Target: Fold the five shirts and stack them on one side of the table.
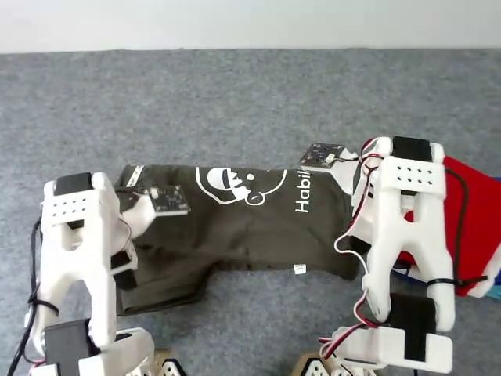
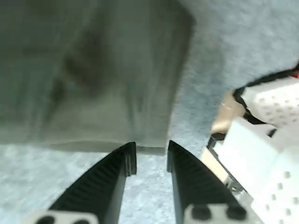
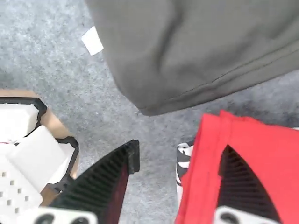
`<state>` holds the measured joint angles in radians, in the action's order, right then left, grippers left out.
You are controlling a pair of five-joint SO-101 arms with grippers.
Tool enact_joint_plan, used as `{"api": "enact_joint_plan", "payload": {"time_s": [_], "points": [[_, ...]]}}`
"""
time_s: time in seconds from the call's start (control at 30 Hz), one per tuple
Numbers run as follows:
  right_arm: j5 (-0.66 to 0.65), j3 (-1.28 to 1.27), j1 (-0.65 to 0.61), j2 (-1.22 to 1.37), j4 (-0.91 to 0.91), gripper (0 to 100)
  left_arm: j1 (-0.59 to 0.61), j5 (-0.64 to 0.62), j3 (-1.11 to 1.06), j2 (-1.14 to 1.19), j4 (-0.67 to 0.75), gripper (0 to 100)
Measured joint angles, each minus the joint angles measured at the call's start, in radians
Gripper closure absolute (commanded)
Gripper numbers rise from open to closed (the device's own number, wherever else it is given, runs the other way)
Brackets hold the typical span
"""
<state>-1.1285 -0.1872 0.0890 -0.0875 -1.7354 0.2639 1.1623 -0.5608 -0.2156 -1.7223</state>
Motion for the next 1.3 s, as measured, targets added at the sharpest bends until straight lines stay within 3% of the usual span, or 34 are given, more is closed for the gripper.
{"api": "enact_joint_plan", "payload": {"time_s": [0.23,0.37,0.43,0.5,0.6,0.7,0.93,1.03,1.2,1.3], "points": [[0.054,0.061,-0.005,0.000,0.040,72.1,0.006,-0.051,0.207,0.000,-0.002,89],[0.222,0.061,-0.015,0.002,0.196,90.5,0.011,-0.126,0.273,0.000,0.017,99],[0.307,0.061,-0.046,0.028,0.272,99.8,0.011,-0.219,0.276,0.000,0.084,99],[0.374,0.061,-0.078,0.063,0.313,95.6,0.014,-0.334,0.276,0.000,0.150,99],[0.433,0.061,-0.150,0.097,0.322,99.3,0.055,-0.511,0.293,0.000,0.204,99],[0.485,0.061,-0.241,0.101,0.310,98.6,0.141,-0.589,0.307,0.000,0.210,99],[0.565,0.063,-0.534,0.110,0.270,98.2,0.445,-0.600,0.308,0.000,0.218,99],[0.614,0.063,-0.675,0.117,0.270,93.1,0.545,-0.575,0.308,0.000,0.218,99],[0.674,0.063,-0.908,0.204,0.270,77.2,0.652,-0.546,0.308,0.000,0.218,99],[0.704,0.074,-1.005,0.290,0.269,76.3,0.681,-0.531,0.308,0.000,0.218,99]]}}
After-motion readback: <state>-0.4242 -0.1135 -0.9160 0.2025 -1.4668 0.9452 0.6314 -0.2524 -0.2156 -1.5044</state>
